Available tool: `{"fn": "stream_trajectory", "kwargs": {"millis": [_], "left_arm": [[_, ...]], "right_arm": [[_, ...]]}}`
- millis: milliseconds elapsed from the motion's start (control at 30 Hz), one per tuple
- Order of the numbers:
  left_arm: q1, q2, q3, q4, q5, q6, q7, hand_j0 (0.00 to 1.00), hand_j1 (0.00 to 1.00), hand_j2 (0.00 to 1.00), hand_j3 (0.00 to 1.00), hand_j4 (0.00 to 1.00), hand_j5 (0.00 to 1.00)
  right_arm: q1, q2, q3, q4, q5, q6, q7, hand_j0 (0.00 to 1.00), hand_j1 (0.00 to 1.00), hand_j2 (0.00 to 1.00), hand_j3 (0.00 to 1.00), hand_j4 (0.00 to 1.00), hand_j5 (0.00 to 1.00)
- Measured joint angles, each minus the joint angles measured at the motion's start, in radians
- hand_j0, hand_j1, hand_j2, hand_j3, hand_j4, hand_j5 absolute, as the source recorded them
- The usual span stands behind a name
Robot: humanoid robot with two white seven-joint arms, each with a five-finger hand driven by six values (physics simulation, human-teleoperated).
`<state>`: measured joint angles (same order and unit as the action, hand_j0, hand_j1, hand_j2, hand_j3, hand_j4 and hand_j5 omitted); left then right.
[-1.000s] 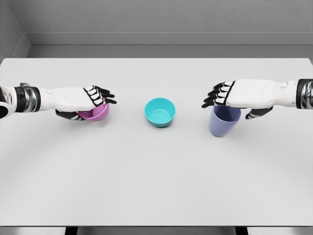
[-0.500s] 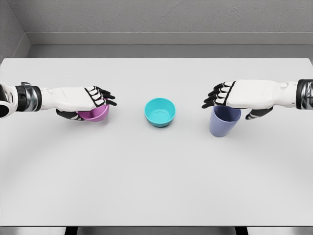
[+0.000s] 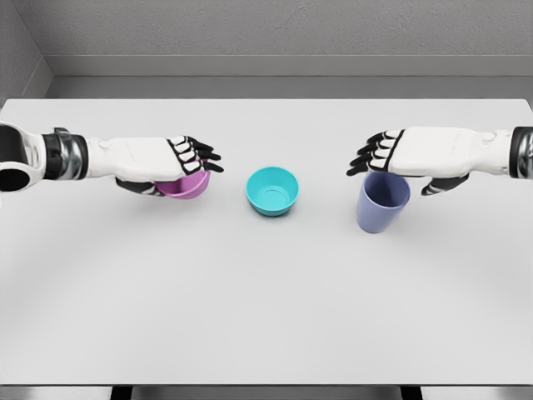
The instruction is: Stacking bowl and cup with both arms
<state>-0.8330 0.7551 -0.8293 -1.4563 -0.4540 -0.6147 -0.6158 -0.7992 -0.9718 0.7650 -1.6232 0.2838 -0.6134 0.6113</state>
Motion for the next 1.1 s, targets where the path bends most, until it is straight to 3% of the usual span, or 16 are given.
{"fn": "stream_trajectory", "kwargs": {"millis": [267,800,1100], "left_arm": [[-0.026,-0.042,-0.004,-0.011,0.007,0.0,0.0,0.77,0.77,0.77,0.77,0.77,0.77],[-0.094,-0.162,-0.081,-0.002,0.003,0.0,-0.001,0.77,0.77,0.77,0.77,0.77,0.77],[-0.11,-0.204,-0.109,0.035,-0.001,0.0,-0.001,0.78,0.78,0.78,0.78,0.78,0.78]], "right_arm": [[0.003,0.001,0.004,0.002,0.0,0.0,0.0,1.0,1.0,1.0,1.0,1.0,1.0],[0.0,0.002,0.006,0.002,0.0,0.0,0.0,1.0,1.0,1.0,1.0,1.0,1.0],[0.0,0.002,0.006,0.002,0.0,0.0,0.0,1.0,1.0,1.0,1.0,1.0,1.0]]}}
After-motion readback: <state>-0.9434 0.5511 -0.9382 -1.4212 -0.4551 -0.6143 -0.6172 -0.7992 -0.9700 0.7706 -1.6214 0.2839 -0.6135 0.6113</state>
